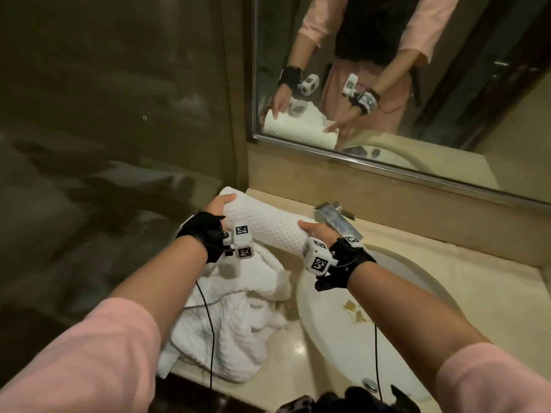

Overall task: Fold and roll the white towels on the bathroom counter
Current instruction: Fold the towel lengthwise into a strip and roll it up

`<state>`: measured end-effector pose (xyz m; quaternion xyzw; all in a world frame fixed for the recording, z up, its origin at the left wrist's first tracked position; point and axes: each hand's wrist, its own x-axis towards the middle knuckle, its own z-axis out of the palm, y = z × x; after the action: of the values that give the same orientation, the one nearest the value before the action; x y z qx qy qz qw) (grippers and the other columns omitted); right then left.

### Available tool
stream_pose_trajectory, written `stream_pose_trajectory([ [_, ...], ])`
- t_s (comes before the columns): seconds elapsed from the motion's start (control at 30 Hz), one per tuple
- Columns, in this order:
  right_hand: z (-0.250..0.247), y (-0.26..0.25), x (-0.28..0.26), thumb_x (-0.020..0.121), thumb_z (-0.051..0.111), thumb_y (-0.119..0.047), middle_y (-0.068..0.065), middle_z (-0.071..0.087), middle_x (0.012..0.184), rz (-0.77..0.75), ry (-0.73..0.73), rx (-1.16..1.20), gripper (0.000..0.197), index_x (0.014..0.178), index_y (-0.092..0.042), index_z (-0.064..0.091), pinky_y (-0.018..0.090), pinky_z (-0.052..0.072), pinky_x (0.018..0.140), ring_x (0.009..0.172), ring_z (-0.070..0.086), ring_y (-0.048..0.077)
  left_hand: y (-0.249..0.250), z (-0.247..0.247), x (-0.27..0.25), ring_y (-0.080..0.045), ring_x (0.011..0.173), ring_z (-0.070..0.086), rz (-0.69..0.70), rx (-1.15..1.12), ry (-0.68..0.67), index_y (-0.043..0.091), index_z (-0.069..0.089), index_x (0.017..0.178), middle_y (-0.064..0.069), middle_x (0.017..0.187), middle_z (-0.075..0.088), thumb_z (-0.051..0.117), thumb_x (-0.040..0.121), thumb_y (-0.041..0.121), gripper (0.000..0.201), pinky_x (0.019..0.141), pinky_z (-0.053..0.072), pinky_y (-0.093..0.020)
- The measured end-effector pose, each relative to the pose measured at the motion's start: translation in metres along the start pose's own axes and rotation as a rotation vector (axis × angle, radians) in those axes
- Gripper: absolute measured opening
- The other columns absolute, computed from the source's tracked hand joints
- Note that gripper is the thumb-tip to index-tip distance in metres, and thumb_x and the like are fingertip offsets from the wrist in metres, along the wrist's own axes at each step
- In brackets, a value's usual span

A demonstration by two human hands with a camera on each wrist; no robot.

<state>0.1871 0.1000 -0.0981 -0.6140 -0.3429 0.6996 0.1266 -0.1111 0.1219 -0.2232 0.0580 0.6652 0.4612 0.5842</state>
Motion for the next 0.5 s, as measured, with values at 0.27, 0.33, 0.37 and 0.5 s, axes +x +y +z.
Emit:
stream_pose_trajectory([
  [0.27,0.008,-0.016,0.031,0.096,0.052,-0.033,0.017,0.059,0.121,-0.02,0.004,0.041,0.035,0.121,-0.009,0.055,0.04,0.048,0.088,0.081,0.055,0.02,0.04,0.04,-0.092,-0.029,0.08,0.061,0.051,-0.126,-0.019,0.009,0.055,0.098,-0.014,0.092,0.064,0.061,0.089,0.026,0.02,0.072,0.047,-0.035],
  [0.33,0.012,-0.019,0.044,0.092,0.058,-0.036,0.012,0.054,0.13,-0.068,0.008,0.072,0.044,0.127,-0.011,0.054,0.041,0.045,0.098,0.09,0.057,0.02,0.041,0.045,-0.083,-0.029,0.079,0.06,0.046,-0.177,-0.033,0.009,0.056,0.102,-0.014,0.095,0.064,0.06,0.09,0.026,0.022,0.07,0.046,-0.035],
  [0.37,0.012,-0.017,0.056,0.085,0.066,-0.042,0.012,0.058,0.126,-0.06,0.031,0.093,0.044,0.118,-0.013,0.061,0.041,0.047,0.092,0.091,0.06,0.022,0.04,0.047,-0.078,-0.03,0.079,0.06,0.042,-0.198,-0.043,0.01,0.057,0.107,-0.014,0.098,0.064,0.061,0.088,0.029,0.027,0.07,0.046,-0.035],
  [0.5,0.008,0.002,0.11,0.059,0.08,-0.057,0.012,0.071,0.108,0.036,0.053,0.116,0.068,0.109,-0.011,0.069,0.033,0.05,0.083,0.094,0.065,0.029,0.035,0.052,-0.066,-0.029,0.073,0.06,0.045,-0.292,-0.046,0.013,0.06,0.101,-0.011,0.089,0.065,0.06,0.087,0.034,0.026,0.066,0.046,-0.031],
])
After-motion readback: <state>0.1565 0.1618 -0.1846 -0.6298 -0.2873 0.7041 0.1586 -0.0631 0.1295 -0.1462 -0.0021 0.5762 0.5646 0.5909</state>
